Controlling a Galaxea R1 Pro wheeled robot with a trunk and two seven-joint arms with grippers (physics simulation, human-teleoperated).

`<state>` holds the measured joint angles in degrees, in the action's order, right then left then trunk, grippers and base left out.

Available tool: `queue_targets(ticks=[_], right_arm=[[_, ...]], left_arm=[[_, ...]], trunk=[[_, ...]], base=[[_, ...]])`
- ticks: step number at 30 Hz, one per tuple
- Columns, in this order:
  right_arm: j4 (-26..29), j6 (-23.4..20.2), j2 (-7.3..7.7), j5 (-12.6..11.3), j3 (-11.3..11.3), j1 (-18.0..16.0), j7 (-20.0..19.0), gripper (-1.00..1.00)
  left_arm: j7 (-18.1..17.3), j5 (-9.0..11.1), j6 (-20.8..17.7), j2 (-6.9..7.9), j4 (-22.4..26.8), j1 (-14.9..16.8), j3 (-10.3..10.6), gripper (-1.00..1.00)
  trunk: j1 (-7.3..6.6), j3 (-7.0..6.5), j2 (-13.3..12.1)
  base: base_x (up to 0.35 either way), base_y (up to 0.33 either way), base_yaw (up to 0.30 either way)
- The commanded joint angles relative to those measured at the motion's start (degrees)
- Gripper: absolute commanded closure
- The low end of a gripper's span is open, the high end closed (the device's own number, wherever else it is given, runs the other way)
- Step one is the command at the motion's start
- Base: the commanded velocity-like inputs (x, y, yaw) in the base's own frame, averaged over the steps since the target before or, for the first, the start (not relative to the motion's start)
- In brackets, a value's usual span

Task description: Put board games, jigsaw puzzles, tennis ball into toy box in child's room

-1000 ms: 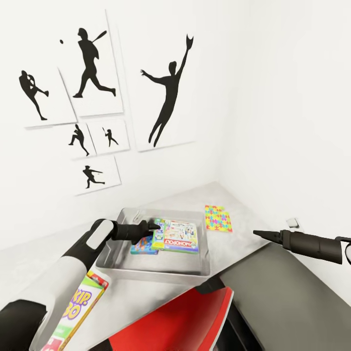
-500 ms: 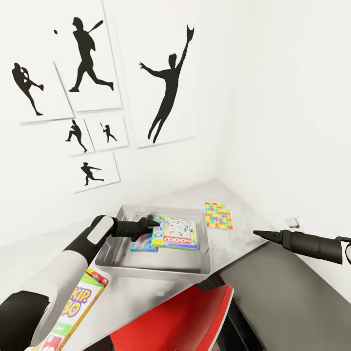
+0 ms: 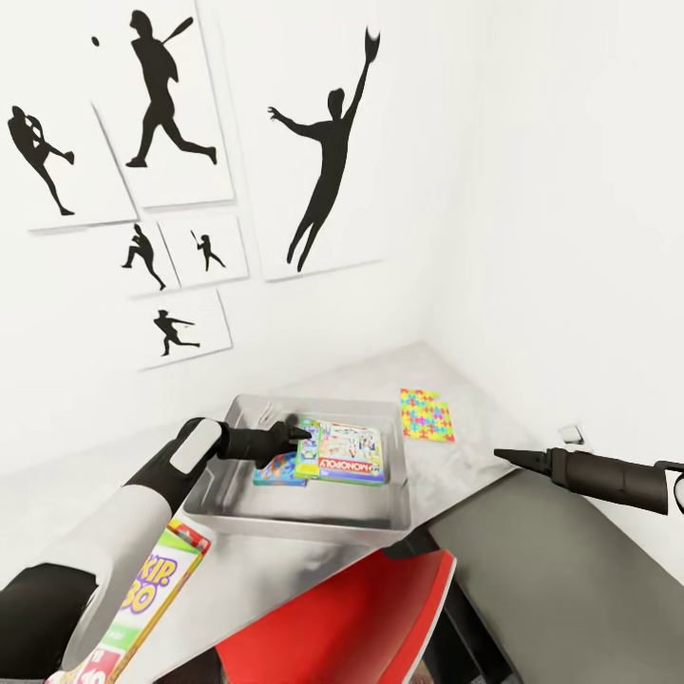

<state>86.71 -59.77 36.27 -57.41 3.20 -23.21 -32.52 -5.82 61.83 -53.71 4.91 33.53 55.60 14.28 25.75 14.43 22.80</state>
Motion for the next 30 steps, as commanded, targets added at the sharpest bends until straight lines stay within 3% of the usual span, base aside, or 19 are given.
queue_targets(ticks=[1,30], right_arm=[[0.01,-0.23,0.01,0.37,0.05,-0.05,-0.44,-1.0],[0.28,-0.23,0.28,0.37,0.14,0.09,-0.44,-1.0]], left_arm=[[-0.59,-0.48,0.01,0.05,-0.01,0.15,0.24,1.0],[-0.43,-0.4,-0.08,-0.37,-0.18,1.86,0.91,1.0]], trunk=[[0.03,0.21,0.12],[0.03,2.7,0.12]], base=[[0.0,0.0,0.0],[0.0,0.0,0.0]])
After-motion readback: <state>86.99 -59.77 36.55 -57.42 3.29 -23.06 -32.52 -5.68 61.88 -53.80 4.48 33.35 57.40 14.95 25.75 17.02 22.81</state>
